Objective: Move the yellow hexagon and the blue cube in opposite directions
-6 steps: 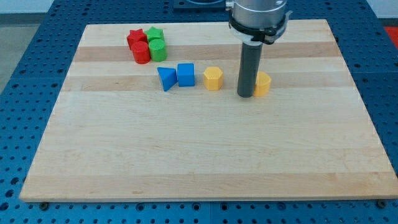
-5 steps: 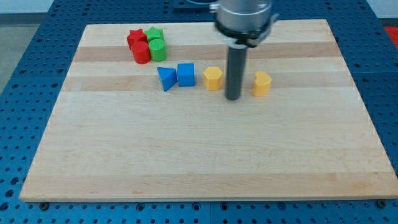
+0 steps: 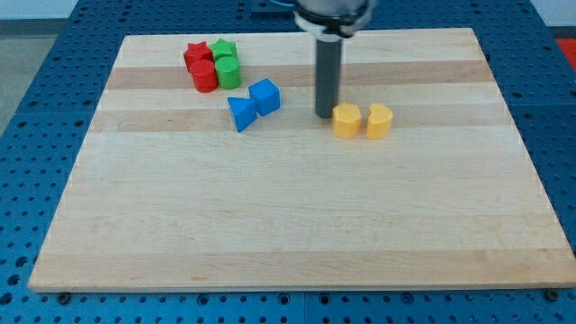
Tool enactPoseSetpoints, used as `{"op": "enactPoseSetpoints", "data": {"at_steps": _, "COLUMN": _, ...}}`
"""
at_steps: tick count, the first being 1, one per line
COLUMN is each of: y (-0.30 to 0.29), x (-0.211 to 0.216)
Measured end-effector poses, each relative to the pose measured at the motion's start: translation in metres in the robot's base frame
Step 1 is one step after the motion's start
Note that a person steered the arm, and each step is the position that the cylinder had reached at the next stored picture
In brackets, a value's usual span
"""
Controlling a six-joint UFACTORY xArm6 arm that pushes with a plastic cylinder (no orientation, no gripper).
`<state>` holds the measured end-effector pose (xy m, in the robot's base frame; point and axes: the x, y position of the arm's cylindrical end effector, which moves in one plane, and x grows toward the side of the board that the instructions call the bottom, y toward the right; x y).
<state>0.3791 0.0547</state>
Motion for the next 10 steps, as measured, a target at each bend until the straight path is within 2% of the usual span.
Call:
{"op": "enactPoseSetpoints", "data": {"at_steps": 1, "y": 0.031, "x": 0.003}}
{"op": "enactPoseSetpoints", "data": {"at_steps": 2, "y": 0.024, "x": 0.003}}
{"op": "enactPoseSetpoints", "data": {"at_steps": 4, "y": -0.034, "x": -0.006}}
{"op": "enactPoseSetpoints", "data": {"at_steps": 6, "y": -0.092, "x": 0.080}}
{"op": "enactPoseSetpoints", "data": {"at_steps": 7, "y": -0.166, "x": 0.058}}
{"op": "enactPoseSetpoints", "data": {"at_steps": 8, "y": -0.234, "x": 0.018}}
{"op": "enactPoseSetpoints", "data": {"at_steps": 9, "y": -0.280, "x": -0.042}}
{"op": "enactPoseSetpoints", "data": {"at_steps": 10, "y": -0.302, "x": -0.121}}
